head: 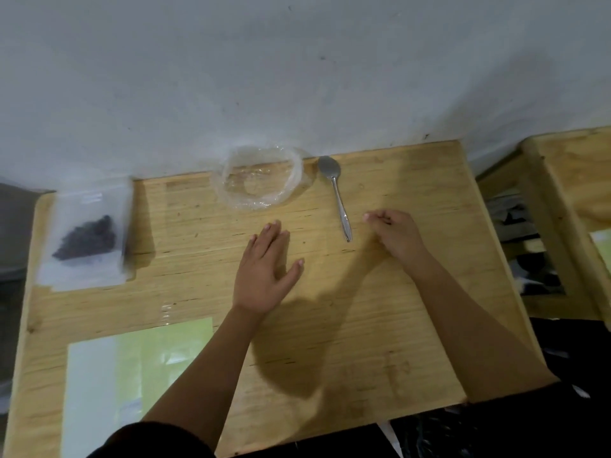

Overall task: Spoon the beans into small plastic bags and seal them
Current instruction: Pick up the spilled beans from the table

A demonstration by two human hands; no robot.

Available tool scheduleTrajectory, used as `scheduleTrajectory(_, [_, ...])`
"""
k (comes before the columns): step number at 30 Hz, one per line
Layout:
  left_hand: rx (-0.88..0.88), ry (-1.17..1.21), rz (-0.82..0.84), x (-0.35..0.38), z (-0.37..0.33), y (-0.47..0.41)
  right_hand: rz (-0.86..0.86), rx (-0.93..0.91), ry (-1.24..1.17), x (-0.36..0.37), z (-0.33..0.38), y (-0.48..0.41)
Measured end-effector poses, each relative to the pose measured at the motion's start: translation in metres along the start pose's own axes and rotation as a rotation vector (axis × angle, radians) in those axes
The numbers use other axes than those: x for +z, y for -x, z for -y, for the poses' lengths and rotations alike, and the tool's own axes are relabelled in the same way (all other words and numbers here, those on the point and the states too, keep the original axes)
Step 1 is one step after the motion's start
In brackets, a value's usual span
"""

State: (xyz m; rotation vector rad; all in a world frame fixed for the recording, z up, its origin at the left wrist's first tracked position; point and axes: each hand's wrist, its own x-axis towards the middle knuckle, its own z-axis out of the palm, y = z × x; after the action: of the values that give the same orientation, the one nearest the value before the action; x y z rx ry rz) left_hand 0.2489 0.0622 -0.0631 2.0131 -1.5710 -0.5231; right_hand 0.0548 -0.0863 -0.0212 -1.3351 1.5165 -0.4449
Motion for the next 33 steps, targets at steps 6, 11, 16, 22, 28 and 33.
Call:
scheduleTrajectory(6, [-0.09,0.299,-0.536,-0.047,-0.005,-0.016,0.017,-0.007,-0.046,-0.005,0.011,0.035])
scheduleTrajectory(11, [-0.233,0.317,-0.518,-0.09,-0.002,-0.071,-0.01,-0.021,-0.062,-0.01,0.017,0.05])
scheduleTrajectory(16, [-0.456,0.323,-0.307,-0.088,0.024,-0.088,-0.061,-0.019,-0.017,-0.014,0.016,0.061])
scheduleTrajectory(22, [-0.389,0.379,-0.272,-0.085,0.032,-0.086,-0.149,0.038,-0.077,-0.009,0.007,0.086])
scheduleTrajectory(28, [-0.195,0.345,-0.344,-0.095,0.015,-0.084,-0.213,0.017,-0.05,-0.005,0.003,0.113])
scheduleTrajectory(33, [-0.004,0.406,-0.297,-0.1,-0.032,-0.098,-0.334,0.002,-0.015,-0.042,0.016,0.131])
